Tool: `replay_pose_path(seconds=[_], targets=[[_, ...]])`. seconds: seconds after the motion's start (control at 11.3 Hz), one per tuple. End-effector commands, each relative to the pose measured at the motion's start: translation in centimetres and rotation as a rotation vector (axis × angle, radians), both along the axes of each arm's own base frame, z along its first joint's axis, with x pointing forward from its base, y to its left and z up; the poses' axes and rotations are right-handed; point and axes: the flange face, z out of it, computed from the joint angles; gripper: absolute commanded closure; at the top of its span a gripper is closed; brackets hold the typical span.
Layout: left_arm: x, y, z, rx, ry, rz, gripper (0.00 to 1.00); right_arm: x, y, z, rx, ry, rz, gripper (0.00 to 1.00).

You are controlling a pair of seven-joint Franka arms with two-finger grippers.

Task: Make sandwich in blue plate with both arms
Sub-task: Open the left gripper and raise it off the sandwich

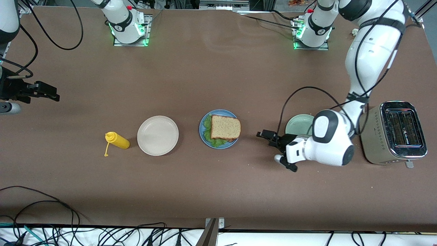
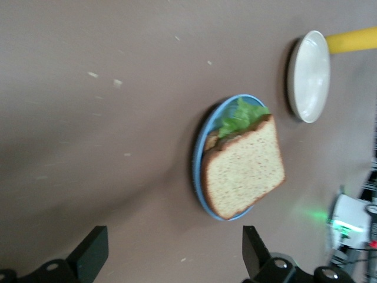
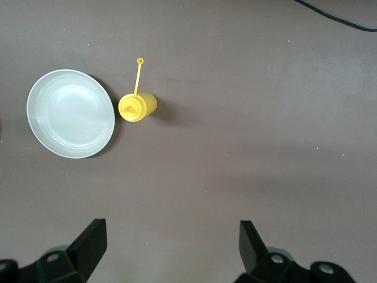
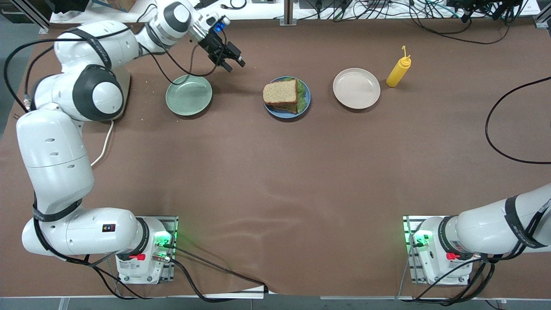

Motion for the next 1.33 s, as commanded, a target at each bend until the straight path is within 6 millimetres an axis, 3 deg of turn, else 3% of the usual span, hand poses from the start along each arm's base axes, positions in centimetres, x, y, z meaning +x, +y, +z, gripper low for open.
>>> replay_pose_path(seconds=[0.0, 0.18, 0.44, 0.62, 0.8, 0.88, 0.97, 1.24], targets=[[0.2, 3.6, 6.9, 0.164, -0.075, -0.01, 0.0, 0.0, -0.4, 0.5, 0.008, -0.002, -0.013, 0.0], [-0.6, 4.7, 12.0, 0.281, -0.08, -0.007, 0.0, 0.0, -1.4, 0.5, 0.009, -0.003, -0.025, 0.0], [-4.1, 6.3, 21.1, 0.52, -0.095, -0.068, 0.0, 0.0, -2.4, 0.3, 0.01, -0.002, -0.019, 0.0], [-6.0, 9.4, 27.7, 0.591, -0.159, -0.006, 0.0, 0.1, -2.3, 0.2, 0.012, 0.001, -0.018, 0.0], [-7.6, 13.2, 32.1, 0.65, -0.202, 0.077, 0.0, 0.1, -2.2, 0.2, 0.012, 0.001, -0.018, 0.0], [-9.1, 14.3, 33.5, 0.68, -0.21, 0.107, 0.0, 0.1, -2.2, 0.2, 0.012, 0.001, -0.018, 0.0], [-9.9, 16.2, 33.0, 0.694, -0.187, 0.138, 0.0, 0.1, -2.2, 0.2, 0.012, 0.001, -0.018, 0.0], [-12.8, 18.6, 34.9, 0.686, -0.234, 0.202, 0.0, 0.1, -2.1, 0.2, 0.012, 0.001, -0.016, 0.0]])
